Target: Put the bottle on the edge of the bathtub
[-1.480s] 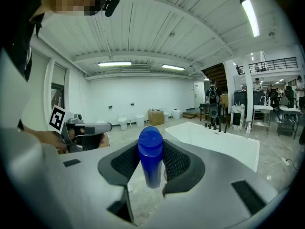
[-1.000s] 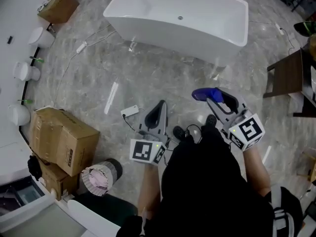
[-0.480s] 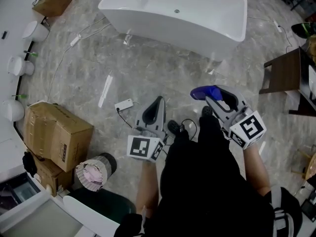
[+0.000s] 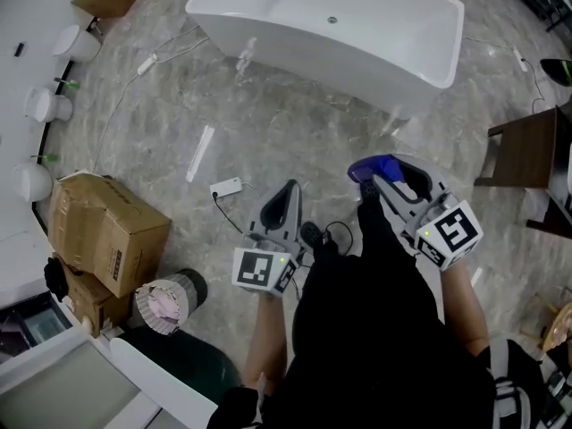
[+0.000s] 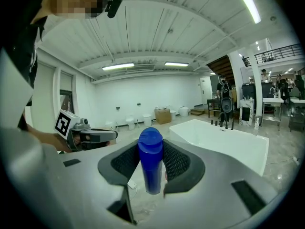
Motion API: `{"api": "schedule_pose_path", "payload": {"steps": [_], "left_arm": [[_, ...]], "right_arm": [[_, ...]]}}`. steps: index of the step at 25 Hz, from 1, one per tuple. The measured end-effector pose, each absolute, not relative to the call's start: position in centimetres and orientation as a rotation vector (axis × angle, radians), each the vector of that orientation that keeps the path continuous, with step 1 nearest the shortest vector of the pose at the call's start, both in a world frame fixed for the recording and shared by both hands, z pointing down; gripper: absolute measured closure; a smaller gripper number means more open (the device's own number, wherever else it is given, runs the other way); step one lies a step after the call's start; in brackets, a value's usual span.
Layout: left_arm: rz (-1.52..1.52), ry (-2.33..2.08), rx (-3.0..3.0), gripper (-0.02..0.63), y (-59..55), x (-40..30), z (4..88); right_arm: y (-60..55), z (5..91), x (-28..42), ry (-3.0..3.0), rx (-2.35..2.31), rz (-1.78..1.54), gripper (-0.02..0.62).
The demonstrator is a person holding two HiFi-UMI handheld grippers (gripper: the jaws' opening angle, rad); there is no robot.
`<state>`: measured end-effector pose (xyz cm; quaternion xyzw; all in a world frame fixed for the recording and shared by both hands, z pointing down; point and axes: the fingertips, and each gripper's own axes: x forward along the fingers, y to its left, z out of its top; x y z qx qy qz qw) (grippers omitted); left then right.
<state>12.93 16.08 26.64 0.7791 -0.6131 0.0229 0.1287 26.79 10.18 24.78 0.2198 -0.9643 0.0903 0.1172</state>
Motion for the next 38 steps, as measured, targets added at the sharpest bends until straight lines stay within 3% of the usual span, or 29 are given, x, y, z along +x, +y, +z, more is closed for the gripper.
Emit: {"api": "schedule_pose_path", "payload": {"steps": [17,27,38], "left_arm": [[0.058,-2.01,2.111,0.595,3.4,22.7,26.8],[0.07,-2.07,1.985,0.595,1.9,19.4,28.0],[-0.028,-2.042,1.979,0.595,-4.9,7.7,28.3]], "right_arm": [[-2.9,27.4,33.3,-2.862,0.257,0.209,0.449],[-6.3,29.4,29.4,-2.773,0.163,0.24,0.449],[-11.9,29.5,17.3,-2.728,0.103,0.14,0.449]]}}
